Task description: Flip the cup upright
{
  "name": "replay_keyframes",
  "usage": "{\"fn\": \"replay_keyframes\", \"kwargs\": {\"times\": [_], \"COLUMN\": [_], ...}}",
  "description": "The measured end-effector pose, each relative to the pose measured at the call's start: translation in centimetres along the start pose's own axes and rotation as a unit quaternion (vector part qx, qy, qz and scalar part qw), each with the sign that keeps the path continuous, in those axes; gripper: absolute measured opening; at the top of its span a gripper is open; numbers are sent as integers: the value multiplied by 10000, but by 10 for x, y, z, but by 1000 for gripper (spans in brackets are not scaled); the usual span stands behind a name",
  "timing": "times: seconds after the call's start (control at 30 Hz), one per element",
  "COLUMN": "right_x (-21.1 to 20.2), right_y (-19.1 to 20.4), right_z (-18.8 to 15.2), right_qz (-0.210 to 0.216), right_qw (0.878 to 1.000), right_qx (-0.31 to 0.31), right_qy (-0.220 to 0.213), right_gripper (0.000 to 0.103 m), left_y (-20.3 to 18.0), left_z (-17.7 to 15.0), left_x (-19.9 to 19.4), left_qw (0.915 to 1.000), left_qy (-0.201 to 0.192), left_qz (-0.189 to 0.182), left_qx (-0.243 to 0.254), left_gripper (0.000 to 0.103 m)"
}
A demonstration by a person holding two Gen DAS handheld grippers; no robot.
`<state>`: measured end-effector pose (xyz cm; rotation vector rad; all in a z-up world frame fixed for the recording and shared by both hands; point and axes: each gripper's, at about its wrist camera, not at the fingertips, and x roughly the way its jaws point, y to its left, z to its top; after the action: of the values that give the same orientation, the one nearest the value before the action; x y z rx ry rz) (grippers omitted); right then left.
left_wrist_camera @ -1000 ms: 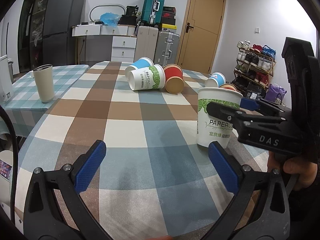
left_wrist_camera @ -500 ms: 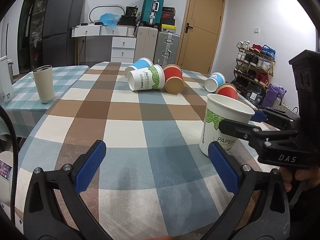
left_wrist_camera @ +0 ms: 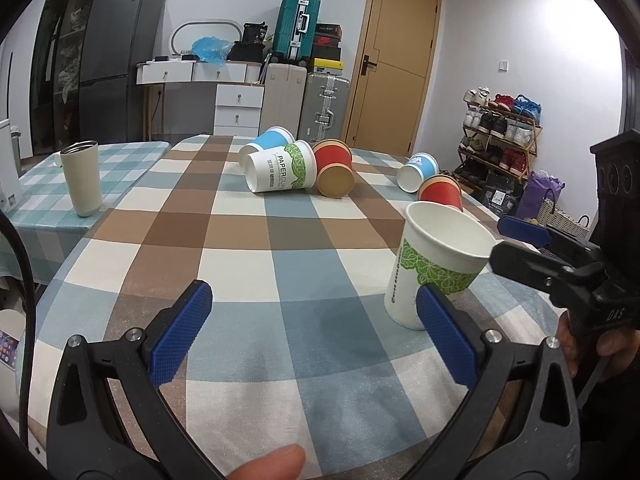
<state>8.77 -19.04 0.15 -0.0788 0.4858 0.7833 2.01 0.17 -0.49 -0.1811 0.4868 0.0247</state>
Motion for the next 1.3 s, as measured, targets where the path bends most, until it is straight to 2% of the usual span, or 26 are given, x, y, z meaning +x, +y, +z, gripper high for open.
{"fn": "replay_keyframes", "kwargs": {"times": [0.17,0.37,0.47,1.3], "right_x": [-13,-17,-17,-18], "right_y": [-7,-8,-8,-8], "right_z": [-7,-10,-10,-11], "right_qz": [139,378,359,386], "right_qw": [9994,9982,9980,9981], "right_qx": [31,48,71,68], "right_qy": [-315,-457,-518,-482], "right_gripper": [103,103,103,103], "left_y": [-7,-11,-12,-12], "left_z": [-2,-2,-2,-3], "left_x": [-5,-9,-11,-11], "left_qw": [9997,9993,9992,9992], "left_qy": [-158,-265,-291,-300], "left_qz": [-59,-135,-152,-160], "left_qx": [164,221,220,221], "left_gripper": [102,102,102,102]}}
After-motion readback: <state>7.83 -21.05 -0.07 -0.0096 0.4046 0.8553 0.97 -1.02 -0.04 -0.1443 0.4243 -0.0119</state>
